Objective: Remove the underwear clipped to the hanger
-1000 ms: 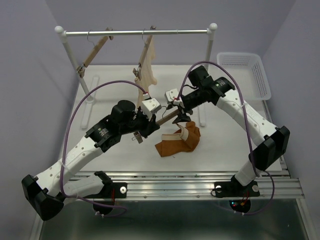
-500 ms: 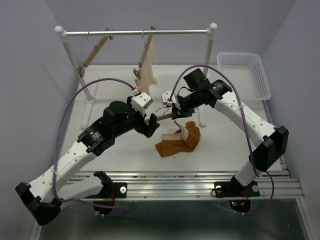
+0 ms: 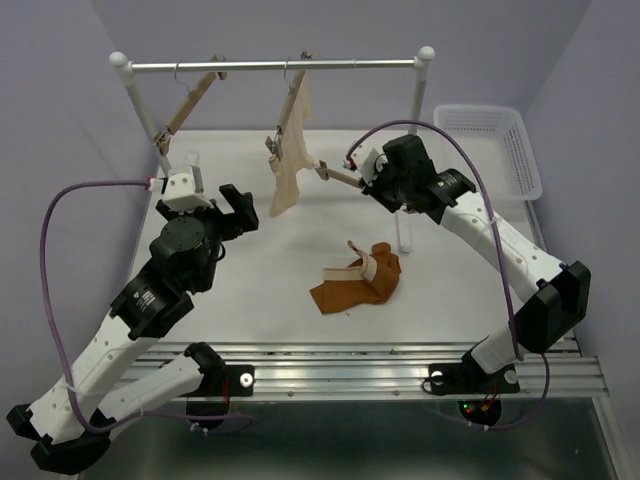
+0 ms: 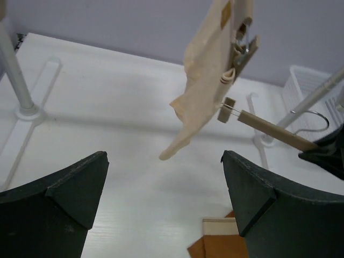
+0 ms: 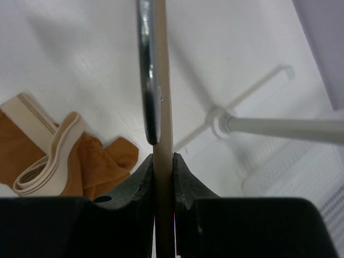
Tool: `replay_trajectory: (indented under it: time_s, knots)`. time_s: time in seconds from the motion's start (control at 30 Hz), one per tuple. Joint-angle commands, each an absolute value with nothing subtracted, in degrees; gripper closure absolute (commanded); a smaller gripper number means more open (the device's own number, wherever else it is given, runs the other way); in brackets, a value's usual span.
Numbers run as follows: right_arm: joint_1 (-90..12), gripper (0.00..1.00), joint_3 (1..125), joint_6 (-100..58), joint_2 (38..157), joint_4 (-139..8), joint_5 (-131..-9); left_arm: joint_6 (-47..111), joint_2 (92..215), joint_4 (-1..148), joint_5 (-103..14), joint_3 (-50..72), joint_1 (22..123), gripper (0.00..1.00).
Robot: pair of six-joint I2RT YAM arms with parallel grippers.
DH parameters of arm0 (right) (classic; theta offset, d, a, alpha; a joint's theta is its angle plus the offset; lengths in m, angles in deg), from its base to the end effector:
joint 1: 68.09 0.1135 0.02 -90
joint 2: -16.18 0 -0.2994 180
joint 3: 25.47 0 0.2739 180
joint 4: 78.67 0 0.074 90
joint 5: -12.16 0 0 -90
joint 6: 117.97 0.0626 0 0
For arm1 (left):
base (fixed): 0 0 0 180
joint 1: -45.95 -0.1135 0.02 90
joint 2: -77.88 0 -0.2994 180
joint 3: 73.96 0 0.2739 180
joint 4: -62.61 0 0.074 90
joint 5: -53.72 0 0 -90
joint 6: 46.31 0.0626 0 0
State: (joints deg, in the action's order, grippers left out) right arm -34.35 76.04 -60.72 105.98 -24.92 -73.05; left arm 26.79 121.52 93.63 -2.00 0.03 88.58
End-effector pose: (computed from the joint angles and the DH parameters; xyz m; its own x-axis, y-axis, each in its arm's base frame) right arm 0.3201 0.2201 0.3772 -0.1410 -0.7425 -0.6549 -0.8101 0.4668 -0.3547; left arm 0.1456 -0.0861 0.4570 -0.0505 -0.2800 -0.9587 0.1365 0.9489 -0.2844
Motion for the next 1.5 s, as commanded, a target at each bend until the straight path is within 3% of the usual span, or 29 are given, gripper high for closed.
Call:
replay_trajectory:
  time_s: [0.0,0.2,0.37,0.47,0.83,1.07,1.27,1.37,1.47]
  knots:
    - [-34.7,0.99,71.5,-48.3,99.0,-37.2,-91.5,20.1,117.6,90.3,11.4,-1.5,88.3,0.01]
    - [-34.7,0.99,70.3,-40.0,97.6,-43.1,-99.3,18.3,114.1,87.7,13.3,-3.9,88.3,0.01]
    - [-34.7,0.99,80.1,-24.6,103.3,-46.1,-106.4,17.5,114.9,88.1,14.3,-3.7,88.3,0.01]
    - [-34.7,0.99,87.8,-19.7,107.8,-47.6,-104.2,16.8,115.8,87.5,14.4,-4.4,88.3,0.01]
    - [-34.7,0.99,108.1,-20.9,123.0,-48.4,-106.6,17.1,116.6,87.7,14.0,-5.1,88.2,0.01]
    - [-34.7,0.99,114.4,-24.3,130.5,-48.4,-107.7,17.7,115.4,86.9,13.1,-6.0,88.3,0.01]
    - [-35.2,0.93,115.2,-24.1,133.6,-47.5,-105.6,18.1,115.3,86.4,12.6,-6.8,88.3,0.01]
    - [-35.2,0.82,113.1,-21.6,132.0,-45.9,-103.3,17.9,115.5,86.4,12.5,-6.8,88.3,0.01]
    - [-35.2,0.78,109.0,-20.0,129.9,-45.9,-101.3,18.0,115.6,86.2,12.3,-6.9,88.3,0.01]
